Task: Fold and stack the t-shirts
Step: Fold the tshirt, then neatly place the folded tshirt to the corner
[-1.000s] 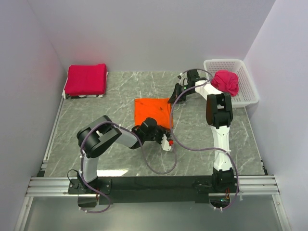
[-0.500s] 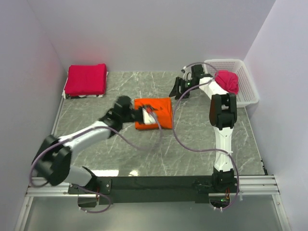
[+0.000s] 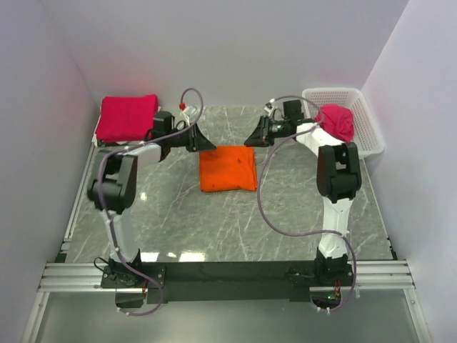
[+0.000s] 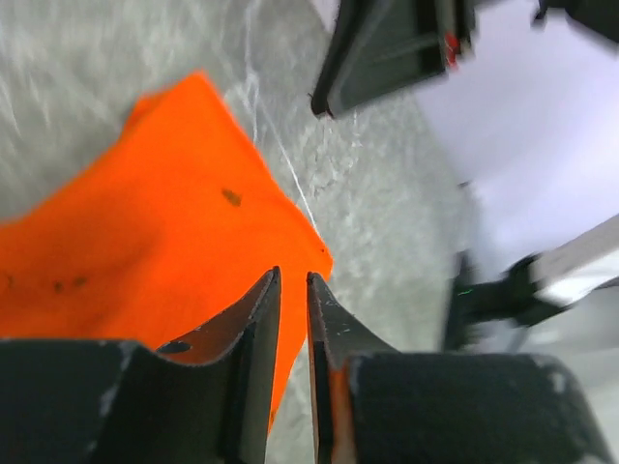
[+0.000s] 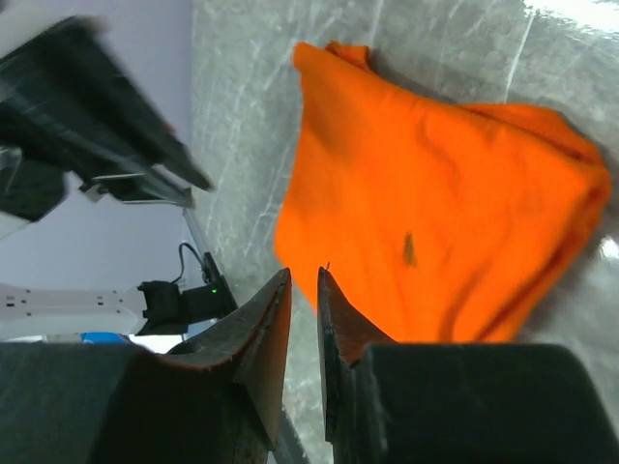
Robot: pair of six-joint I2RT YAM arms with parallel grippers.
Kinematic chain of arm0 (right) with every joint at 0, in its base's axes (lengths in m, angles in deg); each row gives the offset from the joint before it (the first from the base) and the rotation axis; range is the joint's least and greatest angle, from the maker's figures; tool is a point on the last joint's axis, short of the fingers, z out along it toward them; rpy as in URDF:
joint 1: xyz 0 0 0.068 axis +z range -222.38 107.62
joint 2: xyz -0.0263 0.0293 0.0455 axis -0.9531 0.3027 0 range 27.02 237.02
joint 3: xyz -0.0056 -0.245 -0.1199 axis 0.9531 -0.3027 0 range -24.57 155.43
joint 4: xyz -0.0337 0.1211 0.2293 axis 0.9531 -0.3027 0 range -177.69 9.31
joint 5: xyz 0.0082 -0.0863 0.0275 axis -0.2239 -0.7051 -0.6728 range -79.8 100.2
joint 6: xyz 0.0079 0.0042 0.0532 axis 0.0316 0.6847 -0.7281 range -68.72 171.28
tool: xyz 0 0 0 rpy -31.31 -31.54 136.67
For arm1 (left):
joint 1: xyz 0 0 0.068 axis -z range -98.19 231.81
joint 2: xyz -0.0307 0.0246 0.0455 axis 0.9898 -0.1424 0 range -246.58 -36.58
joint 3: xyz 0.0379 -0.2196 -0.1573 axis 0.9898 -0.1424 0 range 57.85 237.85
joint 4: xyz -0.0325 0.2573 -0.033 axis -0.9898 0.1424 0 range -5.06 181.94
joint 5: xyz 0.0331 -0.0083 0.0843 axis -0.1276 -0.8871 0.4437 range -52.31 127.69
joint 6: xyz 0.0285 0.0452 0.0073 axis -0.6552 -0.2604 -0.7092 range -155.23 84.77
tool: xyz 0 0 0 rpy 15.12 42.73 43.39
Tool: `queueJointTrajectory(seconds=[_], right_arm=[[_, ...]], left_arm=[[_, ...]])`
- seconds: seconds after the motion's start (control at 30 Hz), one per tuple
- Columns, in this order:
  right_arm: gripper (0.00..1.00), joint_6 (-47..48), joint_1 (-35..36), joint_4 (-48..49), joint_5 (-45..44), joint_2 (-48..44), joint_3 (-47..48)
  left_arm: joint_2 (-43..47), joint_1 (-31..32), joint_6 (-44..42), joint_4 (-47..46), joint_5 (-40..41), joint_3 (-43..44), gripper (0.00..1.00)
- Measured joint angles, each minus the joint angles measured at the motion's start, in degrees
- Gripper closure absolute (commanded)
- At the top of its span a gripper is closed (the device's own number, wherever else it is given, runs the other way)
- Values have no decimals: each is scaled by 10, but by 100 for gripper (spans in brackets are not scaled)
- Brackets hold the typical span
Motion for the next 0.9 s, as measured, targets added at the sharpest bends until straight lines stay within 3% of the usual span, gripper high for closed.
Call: queueJointTrajectory(seconds=[0.13,0.23,0.47,0.67,0.9], right_arm=[[79,-31,19,42,2,57,10],[82,-48,22,60,-4,112,54],[87,-66,10,68,-35,187,77],[86,-51,8,57,-42,162,67],[86,-73,22,96,-21,-17,-75]], left_arm=[[-109,-3,164,-104,-15,0,79],[-178,-6,236,-150,-13,13,80],[-266,-25,276,-145,1,71,80],[-235,-39,243,-128,0,52,77],[-68,-19,224,-141,-21,-52,77]])
